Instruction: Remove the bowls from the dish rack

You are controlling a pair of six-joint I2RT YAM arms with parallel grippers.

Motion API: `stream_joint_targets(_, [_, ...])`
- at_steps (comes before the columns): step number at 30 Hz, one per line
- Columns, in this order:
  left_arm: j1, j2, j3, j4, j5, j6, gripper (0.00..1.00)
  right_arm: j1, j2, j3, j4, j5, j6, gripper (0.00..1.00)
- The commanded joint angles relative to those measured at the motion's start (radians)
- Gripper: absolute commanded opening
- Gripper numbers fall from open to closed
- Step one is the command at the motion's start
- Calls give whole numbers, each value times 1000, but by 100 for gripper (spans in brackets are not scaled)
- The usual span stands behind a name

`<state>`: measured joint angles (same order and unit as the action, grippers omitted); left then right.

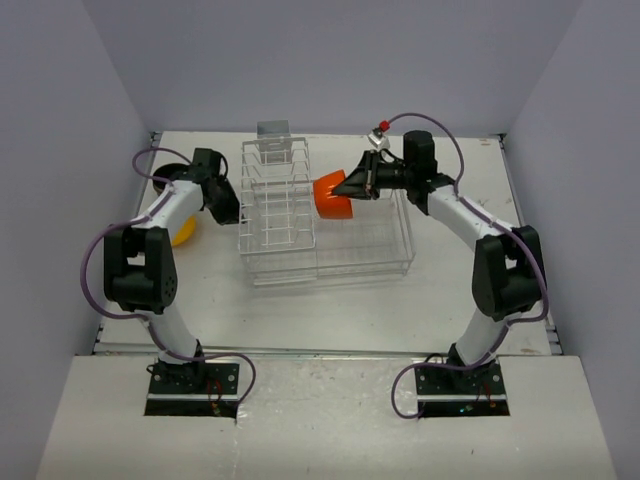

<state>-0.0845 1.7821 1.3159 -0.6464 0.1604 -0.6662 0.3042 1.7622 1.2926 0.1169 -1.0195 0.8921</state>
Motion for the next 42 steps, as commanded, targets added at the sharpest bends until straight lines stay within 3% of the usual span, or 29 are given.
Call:
stream_joint_targets(1, [8,-35,-6,-5,-30,37,0,-36,-58,130,-360,114,-234,0])
stream_joint_targets(5, [12,-36,-15,-7,-55,42,1,-37,-72,253,-554,298,-398,0])
stream_joint_targets(14, [34,-32,-30,-2,-85,65,2,-76,-90,523,-798,432,-515,0])
stream_joint_targets(17, [46,-38,-37,-2,-93,74,2,-86,-81,641,-941,595,-550,0])
stream_joint_targets(19, [58,-41,-40,-2,-99,79,3,-88,-63,677,-1006,821,-587,0])
stream_joint_targets(24, [81,-58,-37,-7,-105,100,3,-134,-65,601,-1089,1178,-628,0])
stream_joint_targets(35, [126,-81,38,-44,-91,131,4,-298,37,407,-1097,1355,-565,0])
stream_joint_targets(42, [131,-98,75,-64,-82,139,4,-393,150,389,-1091,1340,-552,0])
